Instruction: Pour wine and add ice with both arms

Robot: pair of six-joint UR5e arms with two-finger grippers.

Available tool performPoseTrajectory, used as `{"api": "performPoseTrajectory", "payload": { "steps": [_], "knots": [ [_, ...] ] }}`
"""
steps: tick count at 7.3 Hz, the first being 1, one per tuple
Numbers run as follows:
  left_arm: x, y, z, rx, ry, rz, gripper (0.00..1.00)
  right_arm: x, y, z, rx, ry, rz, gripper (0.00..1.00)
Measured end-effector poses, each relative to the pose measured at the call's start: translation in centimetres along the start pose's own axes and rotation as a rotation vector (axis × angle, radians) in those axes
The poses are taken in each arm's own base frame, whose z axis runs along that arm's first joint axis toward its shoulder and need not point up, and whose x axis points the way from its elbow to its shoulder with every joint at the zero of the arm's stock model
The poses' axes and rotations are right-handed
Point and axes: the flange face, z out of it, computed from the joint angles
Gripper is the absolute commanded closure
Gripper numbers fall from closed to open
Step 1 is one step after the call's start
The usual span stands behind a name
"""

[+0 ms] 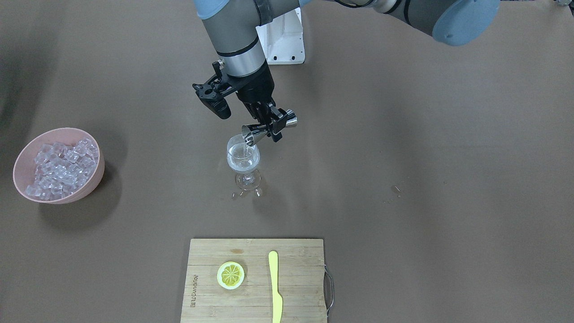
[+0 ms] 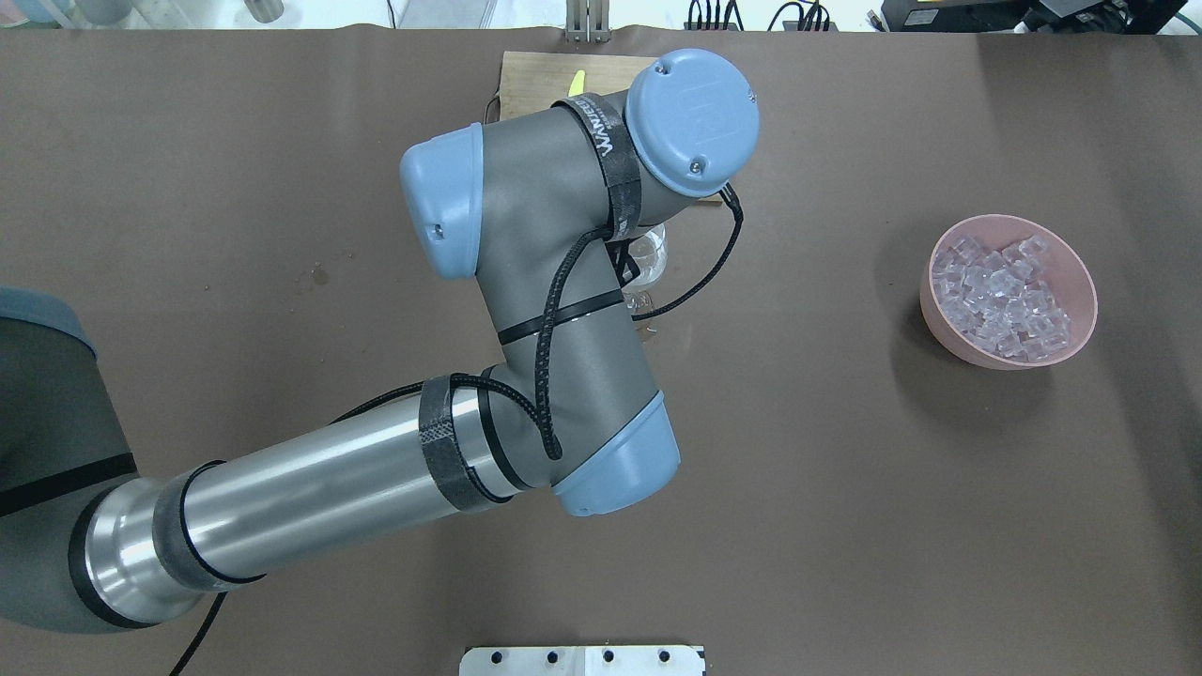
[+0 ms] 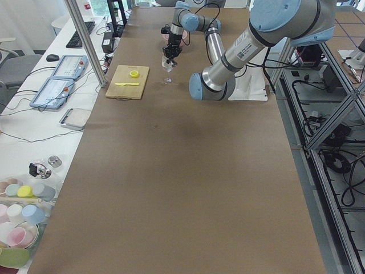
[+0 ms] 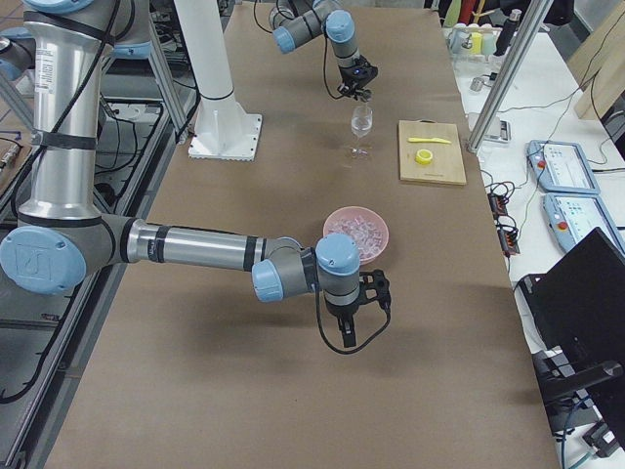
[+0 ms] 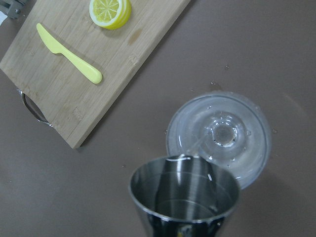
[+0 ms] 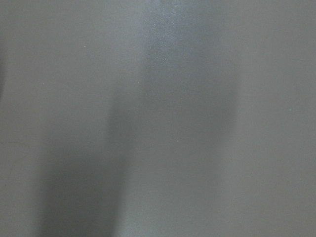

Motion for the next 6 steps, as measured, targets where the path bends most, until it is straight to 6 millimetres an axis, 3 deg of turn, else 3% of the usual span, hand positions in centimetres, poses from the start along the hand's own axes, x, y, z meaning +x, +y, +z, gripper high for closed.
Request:
{"api": "performPoseTrajectory", "payload": {
  "steps": [2, 6],
  "knots": [
    [-0.1, -0.1, -0.5, -0.038, -0.027, 0.017, 1.00, 0.0, 0.0, 0.0, 0.000, 0.000, 0.000, 0.00],
    [0.5, -2.2, -1.8, -0.099, -0.050, 0.023, 1.00, 0.1, 0.1, 0.1, -0.003, 0.000, 0.002, 0.00]
  ]
}}
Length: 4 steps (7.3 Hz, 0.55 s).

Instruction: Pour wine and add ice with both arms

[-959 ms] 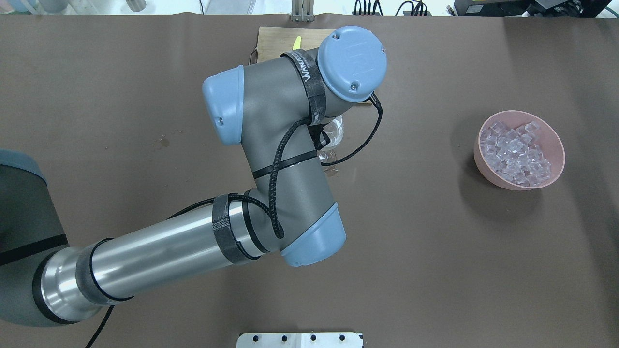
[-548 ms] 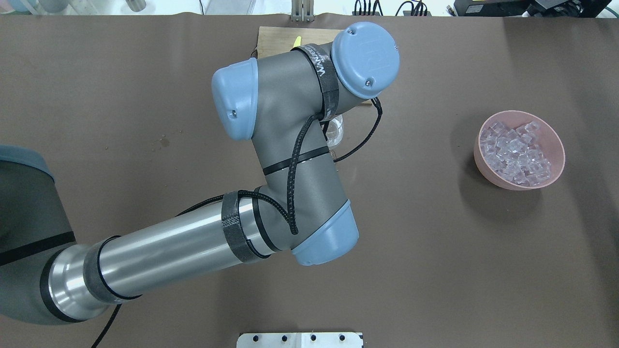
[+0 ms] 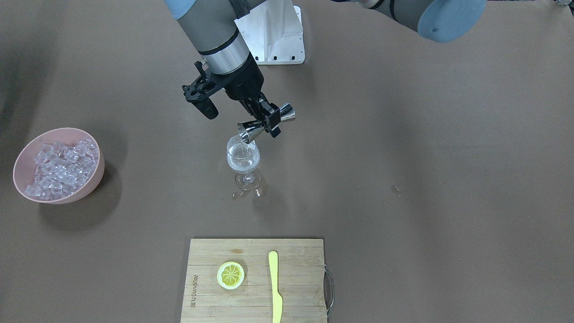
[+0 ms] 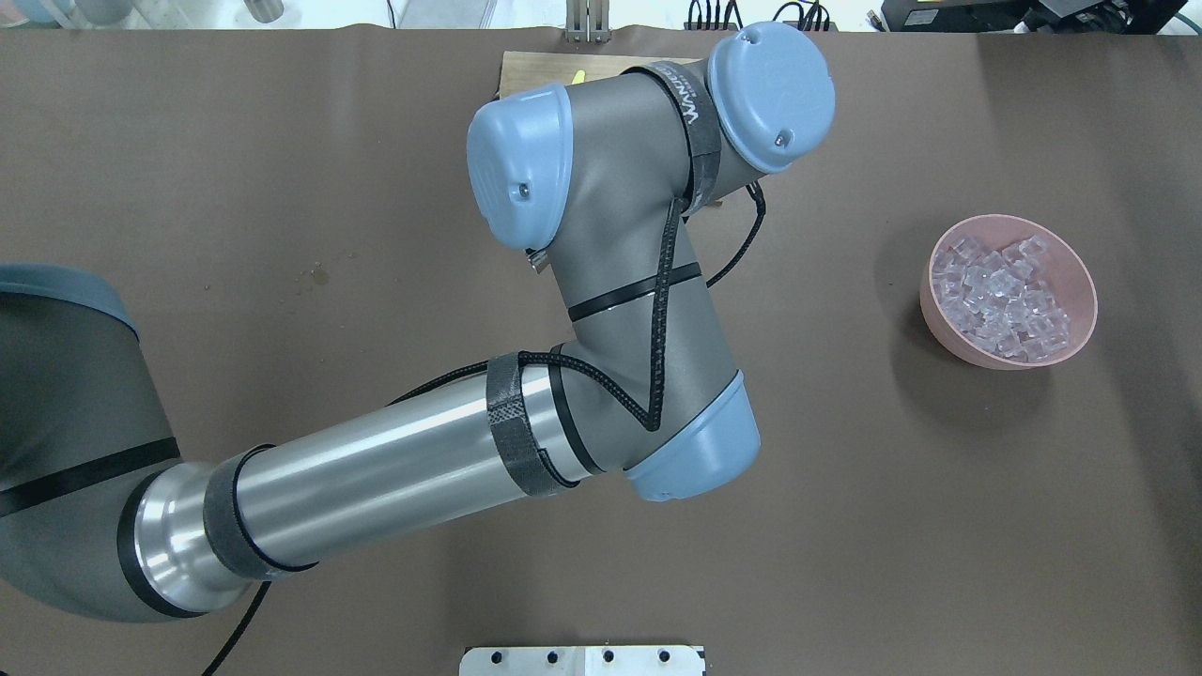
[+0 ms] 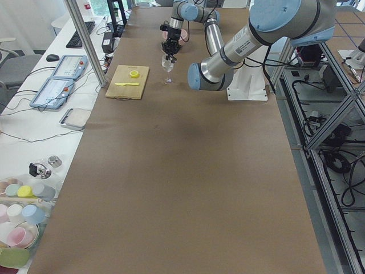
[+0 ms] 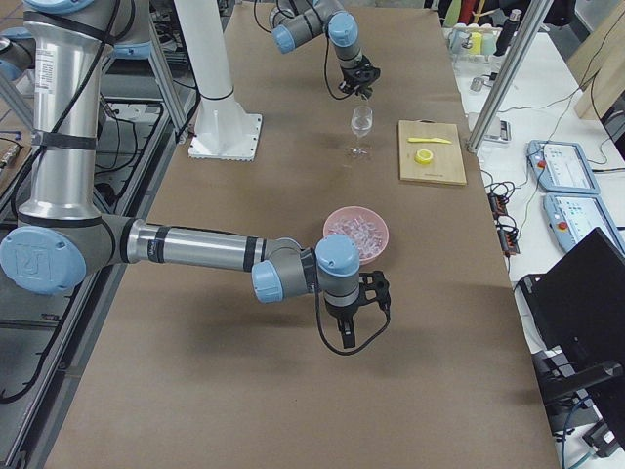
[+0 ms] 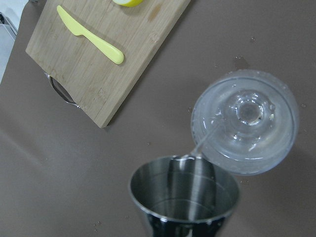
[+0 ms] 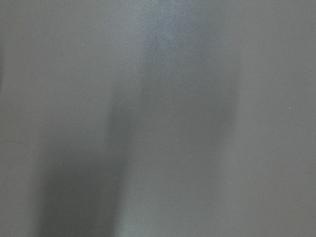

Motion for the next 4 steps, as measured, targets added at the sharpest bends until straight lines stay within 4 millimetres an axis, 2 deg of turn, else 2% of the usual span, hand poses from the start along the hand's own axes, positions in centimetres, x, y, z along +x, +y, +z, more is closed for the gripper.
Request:
{"api": "performPoseTrajectory", "payload": {
  "steps": [4],
  "knots": [
    [0.29, -0.11, 0.44, 0.066, 0.022, -0.009, 1.00, -0.13, -0.11, -0.15, 0.003, -0.001, -0.003, 0.00]
  ]
}}
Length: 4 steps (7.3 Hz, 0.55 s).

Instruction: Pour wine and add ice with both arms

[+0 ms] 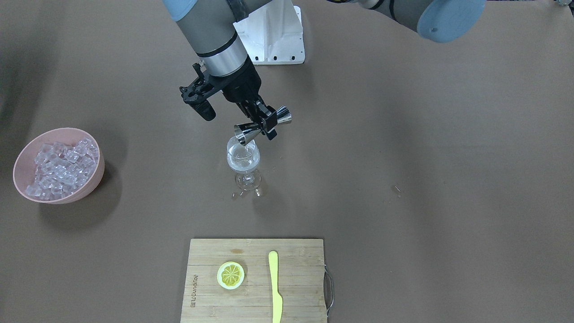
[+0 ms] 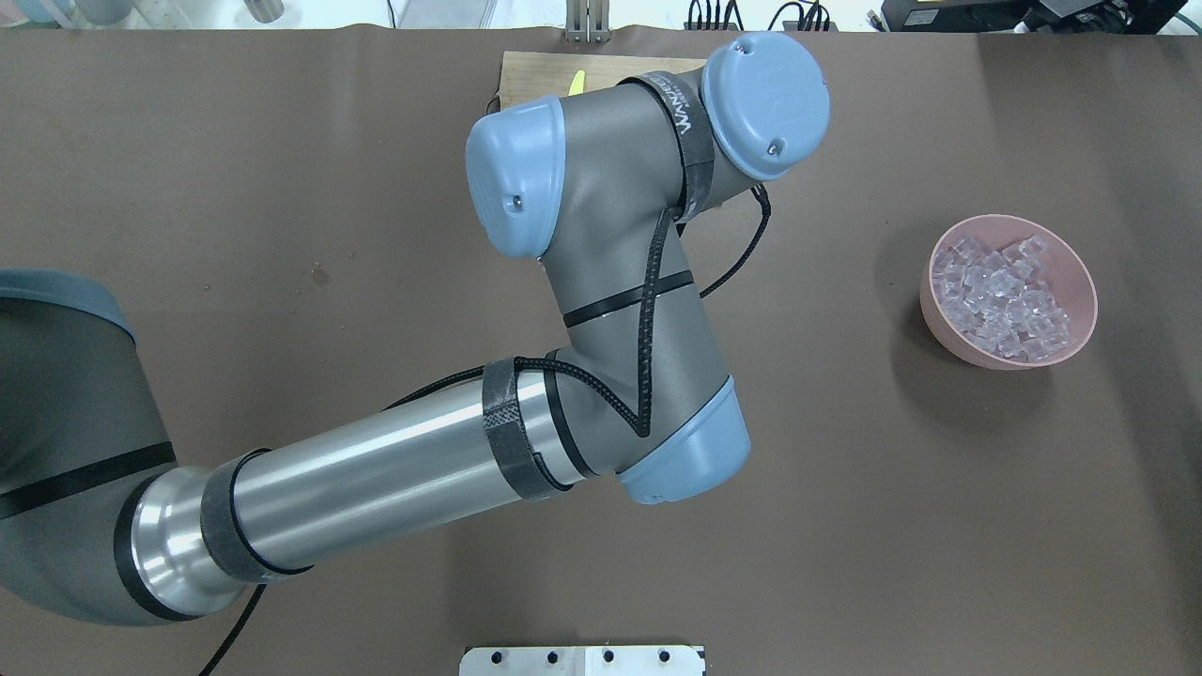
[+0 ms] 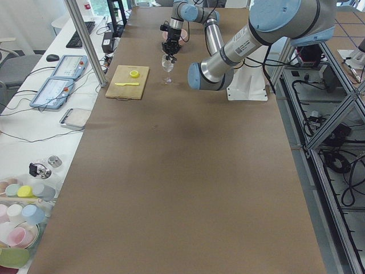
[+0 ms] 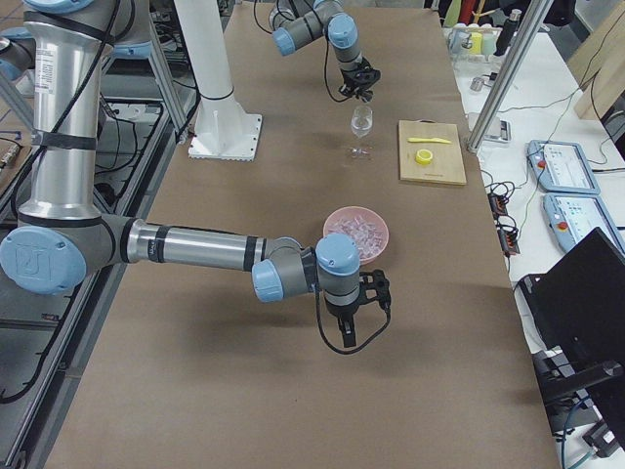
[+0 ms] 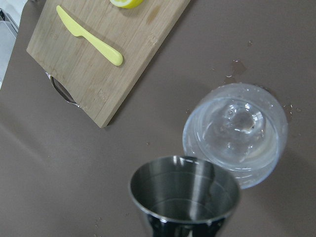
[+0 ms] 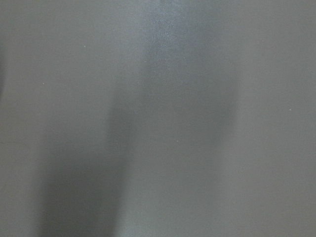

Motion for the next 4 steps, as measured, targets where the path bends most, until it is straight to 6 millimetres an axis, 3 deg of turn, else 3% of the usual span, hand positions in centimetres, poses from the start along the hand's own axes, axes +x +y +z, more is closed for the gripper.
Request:
{"api": "performPoseTrajectory", "payload": {
  "steps": [2, 4],
  "knots": [
    [-0.6, 0.7, -1.3, 0.082, 0.029, 0.000, 1.00, -0.1, 0.0, -0.1, 0.001, 0.000, -0.001, 0.00],
    [-3.1, 1.9, -1.6, 0.151, 0.105, -0.028, 1.00, -0.1, -0.1, -0.1, 0.003, 0.000, -0.002, 0.00]
  ]
}}
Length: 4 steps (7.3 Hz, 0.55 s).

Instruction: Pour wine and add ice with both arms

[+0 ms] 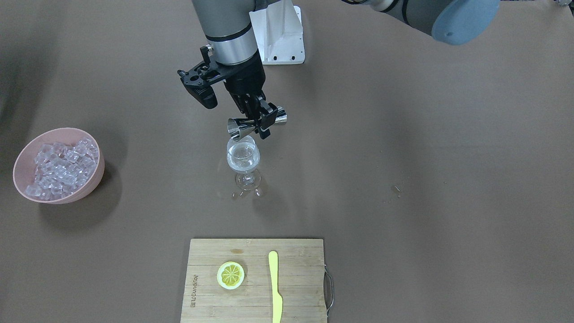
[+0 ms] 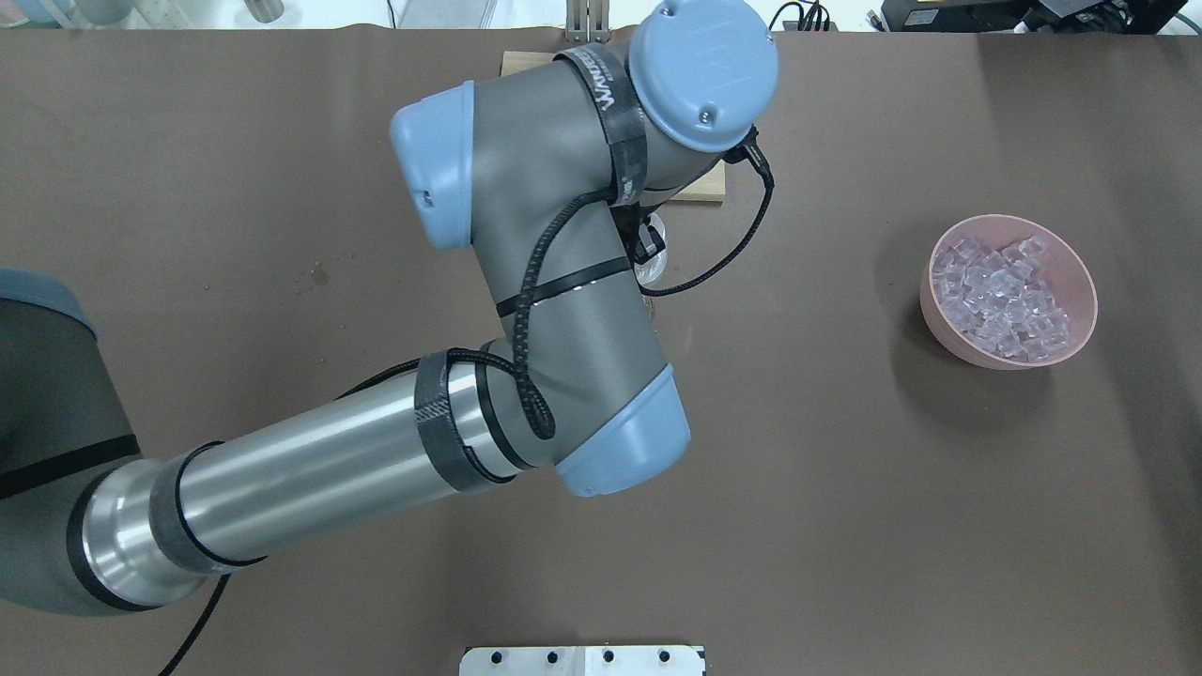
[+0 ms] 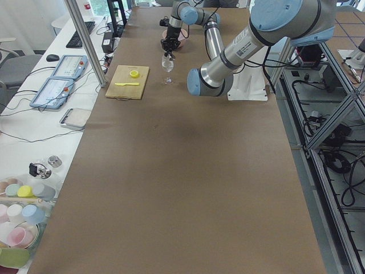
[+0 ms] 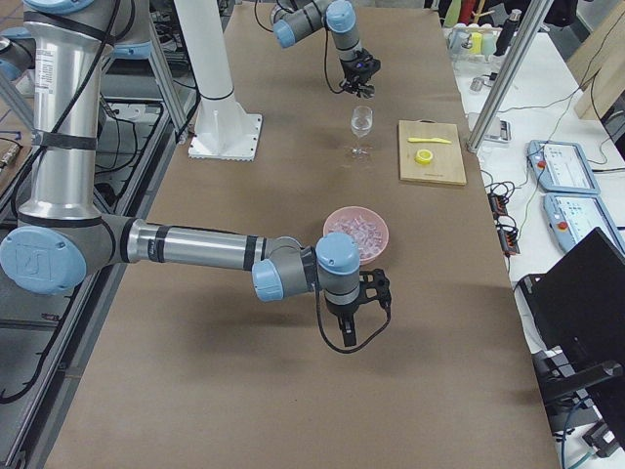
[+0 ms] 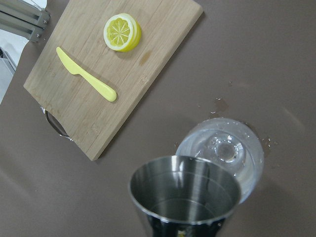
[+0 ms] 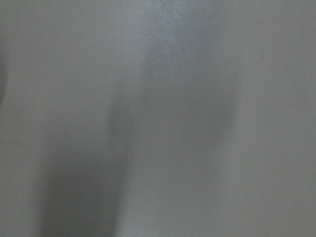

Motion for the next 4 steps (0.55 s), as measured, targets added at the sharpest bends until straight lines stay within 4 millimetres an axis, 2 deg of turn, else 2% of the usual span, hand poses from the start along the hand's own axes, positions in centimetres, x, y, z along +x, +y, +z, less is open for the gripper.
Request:
{"api": "performPoseTrajectory", "payload": {
  "steps": [2, 3, 4],
  "knots": [
    [-3.4, 1.8, -0.1, 0.078, 0.082, -0.050, 1.00, 0.0, 0.0, 0.0, 0.001, 0.000, -0.001, 0.00],
    [-5.2, 3.2, 0.5, 0.123, 0.118, -0.082, 1.00, 0.0, 0.0, 0.0, 0.001, 0.000, -0.001, 0.00],
    [-7.4, 5.4, 1.6, 0.162, 0.142, -0.112, 1.00, 0.0, 0.0, 0.0, 0.000, 0.000, -0.001, 0.00]
  ]
}}
